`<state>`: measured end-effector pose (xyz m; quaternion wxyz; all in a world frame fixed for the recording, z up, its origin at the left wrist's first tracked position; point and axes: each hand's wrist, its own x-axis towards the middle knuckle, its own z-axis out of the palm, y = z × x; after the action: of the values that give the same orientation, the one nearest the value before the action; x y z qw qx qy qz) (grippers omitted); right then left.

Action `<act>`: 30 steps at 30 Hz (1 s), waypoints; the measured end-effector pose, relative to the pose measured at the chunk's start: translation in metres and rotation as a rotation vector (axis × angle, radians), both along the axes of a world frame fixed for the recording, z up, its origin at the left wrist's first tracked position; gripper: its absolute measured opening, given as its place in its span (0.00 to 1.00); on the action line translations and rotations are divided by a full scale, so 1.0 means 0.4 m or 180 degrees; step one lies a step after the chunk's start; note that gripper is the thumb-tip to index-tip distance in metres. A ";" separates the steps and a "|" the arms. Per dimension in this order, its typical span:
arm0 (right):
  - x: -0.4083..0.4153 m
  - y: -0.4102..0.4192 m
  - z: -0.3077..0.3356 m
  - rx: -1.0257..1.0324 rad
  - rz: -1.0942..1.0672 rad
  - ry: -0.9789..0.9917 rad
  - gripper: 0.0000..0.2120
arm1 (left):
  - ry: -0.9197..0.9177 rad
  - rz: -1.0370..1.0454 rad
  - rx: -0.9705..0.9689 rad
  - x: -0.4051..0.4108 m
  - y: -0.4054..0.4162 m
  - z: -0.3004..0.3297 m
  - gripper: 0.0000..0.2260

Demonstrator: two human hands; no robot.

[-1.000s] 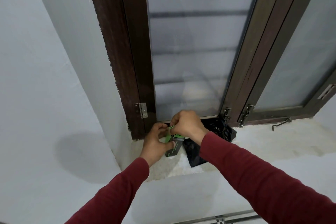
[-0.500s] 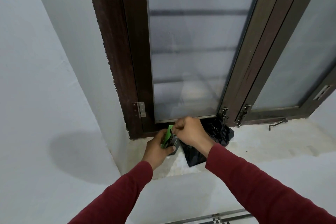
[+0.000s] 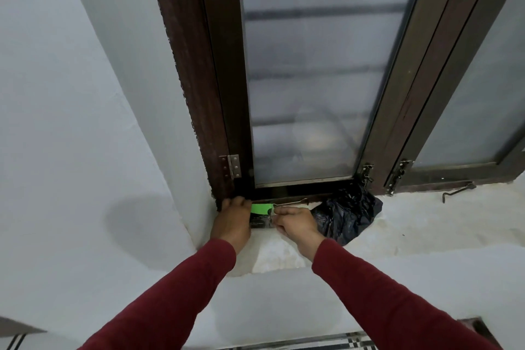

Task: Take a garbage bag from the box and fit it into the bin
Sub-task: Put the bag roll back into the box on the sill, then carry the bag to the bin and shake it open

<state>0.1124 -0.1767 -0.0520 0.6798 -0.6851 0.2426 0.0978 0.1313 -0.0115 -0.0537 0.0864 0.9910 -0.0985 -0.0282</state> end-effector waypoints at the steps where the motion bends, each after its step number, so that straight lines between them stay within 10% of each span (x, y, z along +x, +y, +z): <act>1: 0.005 0.003 -0.010 0.0097 0.0027 0.0031 0.11 | -0.0041 -0.0026 0.0084 0.000 0.000 -0.003 0.26; 4: -0.001 -0.029 -0.022 -0.0489 0.0331 -0.0188 0.11 | -0.0187 -0.0107 0.0188 -0.006 -0.004 -0.012 0.25; 8: -0.034 -0.146 -0.009 -0.3302 0.0893 -0.0961 0.21 | -0.0562 -0.0287 -0.0193 -0.041 -0.045 -0.025 0.24; 11: -0.043 -0.214 -0.017 -0.4270 0.1609 -0.0301 0.31 | -0.0549 -0.0438 -0.0707 -0.063 -0.101 -0.021 0.22; 17: -0.037 -0.278 -0.030 -0.2685 0.1459 -0.0345 0.08 | 0.0342 -0.0340 -0.1609 -0.086 -0.171 0.006 0.34; 20: -0.043 -0.302 0.036 -0.1237 0.1214 -0.0176 0.13 | 0.0721 -0.0671 -0.2117 -0.105 -0.180 0.044 0.48; 26: -0.080 -0.359 0.087 0.0587 0.1156 0.0280 0.13 | 0.0614 -0.0572 -0.2923 -0.132 -0.230 0.147 0.05; 30: -0.149 -0.371 0.092 0.1730 0.1749 0.0223 0.26 | 0.0951 -0.0357 -0.3183 -0.168 -0.238 0.190 0.03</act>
<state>0.0528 -0.3249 -0.0150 0.7763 -0.5157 0.0384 0.3604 0.0642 -0.1065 0.0225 0.5604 0.8071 -0.1395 -0.1233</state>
